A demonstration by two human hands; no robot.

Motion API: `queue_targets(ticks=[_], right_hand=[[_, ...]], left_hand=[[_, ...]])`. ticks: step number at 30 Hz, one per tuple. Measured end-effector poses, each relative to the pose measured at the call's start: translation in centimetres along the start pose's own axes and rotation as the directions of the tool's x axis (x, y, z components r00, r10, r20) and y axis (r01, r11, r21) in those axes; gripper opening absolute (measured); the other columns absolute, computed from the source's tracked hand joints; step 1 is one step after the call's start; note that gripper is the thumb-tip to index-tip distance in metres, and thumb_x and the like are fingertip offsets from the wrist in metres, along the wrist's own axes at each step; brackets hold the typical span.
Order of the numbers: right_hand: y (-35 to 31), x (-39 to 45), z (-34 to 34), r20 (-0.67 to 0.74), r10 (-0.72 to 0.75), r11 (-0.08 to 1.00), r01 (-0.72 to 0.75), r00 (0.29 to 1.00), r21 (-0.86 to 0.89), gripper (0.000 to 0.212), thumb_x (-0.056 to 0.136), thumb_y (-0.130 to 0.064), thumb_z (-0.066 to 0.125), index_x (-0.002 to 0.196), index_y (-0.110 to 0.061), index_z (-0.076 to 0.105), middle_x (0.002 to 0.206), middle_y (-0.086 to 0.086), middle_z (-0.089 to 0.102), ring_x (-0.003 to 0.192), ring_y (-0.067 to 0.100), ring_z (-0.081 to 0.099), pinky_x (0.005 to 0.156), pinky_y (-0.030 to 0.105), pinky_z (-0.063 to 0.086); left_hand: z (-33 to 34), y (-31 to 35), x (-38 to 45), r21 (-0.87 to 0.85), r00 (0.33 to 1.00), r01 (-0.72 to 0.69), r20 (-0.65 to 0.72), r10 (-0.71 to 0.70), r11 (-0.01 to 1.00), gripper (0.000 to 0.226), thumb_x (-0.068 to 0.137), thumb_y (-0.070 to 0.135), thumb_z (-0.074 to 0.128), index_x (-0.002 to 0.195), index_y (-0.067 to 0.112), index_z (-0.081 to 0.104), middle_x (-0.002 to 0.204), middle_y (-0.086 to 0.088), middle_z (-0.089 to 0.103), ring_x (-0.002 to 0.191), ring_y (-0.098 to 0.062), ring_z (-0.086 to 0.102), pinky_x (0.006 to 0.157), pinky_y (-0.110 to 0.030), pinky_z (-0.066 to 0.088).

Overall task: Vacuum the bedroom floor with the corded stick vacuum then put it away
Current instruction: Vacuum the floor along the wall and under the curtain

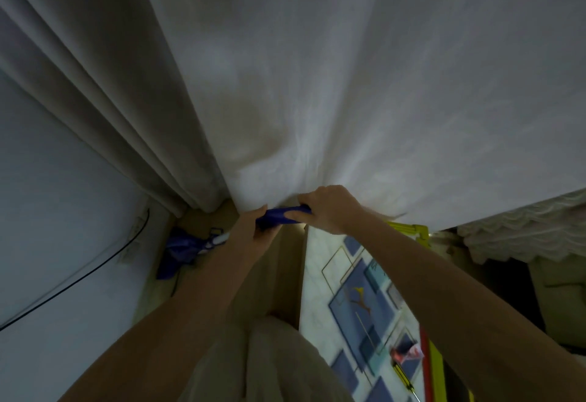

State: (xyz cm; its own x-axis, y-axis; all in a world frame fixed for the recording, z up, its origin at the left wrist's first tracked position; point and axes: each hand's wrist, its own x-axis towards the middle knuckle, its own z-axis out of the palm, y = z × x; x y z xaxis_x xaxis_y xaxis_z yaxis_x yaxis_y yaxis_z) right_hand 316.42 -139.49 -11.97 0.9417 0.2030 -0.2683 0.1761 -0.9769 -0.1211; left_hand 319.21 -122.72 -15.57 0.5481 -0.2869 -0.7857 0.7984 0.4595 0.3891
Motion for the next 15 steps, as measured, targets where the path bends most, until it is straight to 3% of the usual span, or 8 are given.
queue_targets(ticks=[3, 5, 7, 11, 13, 15], right_hand=[[-0.1, -0.6, 0.2, 0.066, 0.008, 1.000, -0.008, 0.998, 0.000, 0.054, 0.098, -0.058, 0.028, 0.095, -0.016, 0.061, 0.074, 0.003, 0.061, 0.064, 0.017, 0.056, 0.069, 0.030, 0.047], [-0.7, -1.3, 0.7, 0.076, 0.021, 1.000, -0.022, 0.997, 0.016, 0.052, 0.098, -0.058, 0.029, 0.088, -0.016, 0.059, 0.070, 0.001, 0.058, 0.060, 0.015, 0.052, 0.066, 0.028, 0.045], [-1.8, -2.0, 1.1, 0.059, 0.035, 0.999, -0.037, 0.998, 0.020, 0.060, 0.097, -0.060, 0.030, 0.088, -0.011, 0.065, 0.067, 0.002, 0.057, 0.056, 0.014, 0.050, 0.062, 0.027, 0.043], [-4.8, -2.9, 0.4, 0.050, 0.081, 0.997, -0.082, 0.995, 0.017, 0.067, 0.093, -0.066, 0.032, 0.082, -0.010, 0.068, 0.066, 0.003, 0.058, 0.058, 0.016, 0.051, 0.061, 0.027, 0.041], [-6.9, -3.6, 0.0, 0.047, 0.111, 0.994, -0.112, 0.993, 0.017, 0.069, 0.092, -0.068, 0.033, 0.078, -0.008, 0.067, 0.063, 0.002, 0.054, 0.058, 0.018, 0.051, 0.055, 0.025, 0.037], [-9.2, -5.0, 0.2, 0.063, 0.140, 0.989, -0.142, 0.988, 0.027, 0.069, 0.091, -0.068, 0.035, 0.077, -0.008, 0.066, 0.060, 0.002, 0.051, 0.056, 0.018, 0.049, 0.050, 0.024, 0.032]], left_hand=[[-0.9, -1.0, -0.1, -0.162, 0.997, 0.072, -0.003, -0.073, 0.984, 0.028, 0.091, 0.003, 0.053, 0.119, 0.005, 0.053, 0.119, -0.014, 0.057, 0.101, -0.027, 0.059, 0.083, -0.040, 0.050], [-1.7, -1.8, -0.4, -0.180, 0.996, 0.073, -0.033, -0.080, 0.981, 0.039, 0.089, 0.003, 0.058, 0.127, 0.004, 0.050, 0.131, -0.016, 0.053, 0.113, -0.032, 0.056, 0.090, -0.044, 0.049], [-2.6, -2.0, -1.3, -0.196, 0.996, 0.079, -0.014, -0.083, 0.978, 0.035, 0.090, 0.003, 0.057, 0.124, 0.005, 0.051, 0.129, -0.016, 0.053, 0.118, -0.033, 0.054, 0.095, -0.045, 0.048], [-4.0, -1.5, -4.3, -0.192, 0.999, 0.050, 0.021, -0.046, 0.980, 0.008, 0.094, 0.000, 0.050, 0.097, 0.005, 0.053, 0.102, -0.015, 0.057, 0.092, -0.029, 0.058, 0.095, -0.040, 0.044], [-5.1, -1.0, -6.6, -0.130, 1.000, 0.011, 0.018, -0.009, 0.992, 0.013, 0.096, -0.003, 0.045, 0.088, 0.005, 0.051, 0.091, -0.014, 0.054, 0.084, -0.025, 0.057, 0.094, -0.036, 0.046], [-6.4, -1.1, -8.2, -0.098, 0.996, 0.007, 0.084, 0.002, 0.995, 0.018, 0.098, -0.006, 0.040, 0.088, 0.005, 0.049, 0.086, -0.009, 0.049, 0.075, -0.011, 0.062, 0.076, -0.022, 0.051]])
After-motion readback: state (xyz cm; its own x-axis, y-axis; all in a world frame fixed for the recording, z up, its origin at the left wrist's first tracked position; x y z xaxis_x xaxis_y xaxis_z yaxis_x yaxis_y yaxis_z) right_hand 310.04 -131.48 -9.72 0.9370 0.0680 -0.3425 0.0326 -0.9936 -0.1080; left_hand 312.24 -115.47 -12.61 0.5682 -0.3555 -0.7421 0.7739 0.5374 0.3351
